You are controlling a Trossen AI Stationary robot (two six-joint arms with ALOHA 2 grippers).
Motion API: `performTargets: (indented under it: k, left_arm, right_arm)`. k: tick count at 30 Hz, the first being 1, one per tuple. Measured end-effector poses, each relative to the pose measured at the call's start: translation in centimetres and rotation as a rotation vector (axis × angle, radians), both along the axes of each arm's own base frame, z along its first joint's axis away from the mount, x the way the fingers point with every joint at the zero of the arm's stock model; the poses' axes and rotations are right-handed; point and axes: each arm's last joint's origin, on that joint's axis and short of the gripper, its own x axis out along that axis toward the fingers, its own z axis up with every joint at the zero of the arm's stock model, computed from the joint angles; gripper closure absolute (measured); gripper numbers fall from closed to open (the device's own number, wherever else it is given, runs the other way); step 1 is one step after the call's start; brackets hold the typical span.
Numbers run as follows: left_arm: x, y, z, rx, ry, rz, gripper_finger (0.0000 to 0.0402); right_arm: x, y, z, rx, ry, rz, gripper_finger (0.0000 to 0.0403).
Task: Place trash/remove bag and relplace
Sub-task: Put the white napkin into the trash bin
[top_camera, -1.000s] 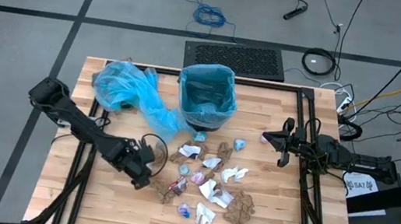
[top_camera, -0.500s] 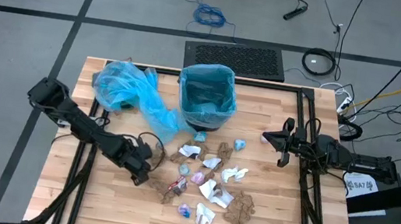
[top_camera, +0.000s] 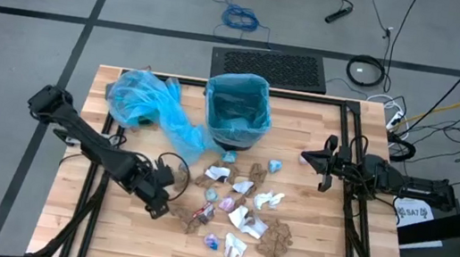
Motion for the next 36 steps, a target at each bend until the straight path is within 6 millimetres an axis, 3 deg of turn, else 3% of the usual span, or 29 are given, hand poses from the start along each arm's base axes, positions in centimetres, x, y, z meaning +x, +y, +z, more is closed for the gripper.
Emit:
performTargets:
  k: [9, 18, 26, 36]
  left_arm:
    - [-0.6, 1.2, 8.4, 0.11, -0.197, 0.0, 0.0389]
    - [0.7, 5.5, 14.0, 0.252, -0.396, -0.069, 0.039]
    - [3.8, 10.7, 16.1, 0.301, -0.558, -0.174, 0.0391]
    - [7.3, 16.4, 16.7, 0.402, -0.64, -0.218, 0.0378]
  right_arm:
    - [0.0, 0.0, 0.0, 0.0, -0.001, 0.0, 0.0403]
    - [0.0, 0.0, 0.0, 0.0, 0.0, 0.0, 0.0403]
    - [0.0, 0.0, 0.0, 0.0, 0.0, 0.0, 0.0403]
    - [0.0, 0.0, 0.0, 0.0, -0.001, 0.0, 0.0403]
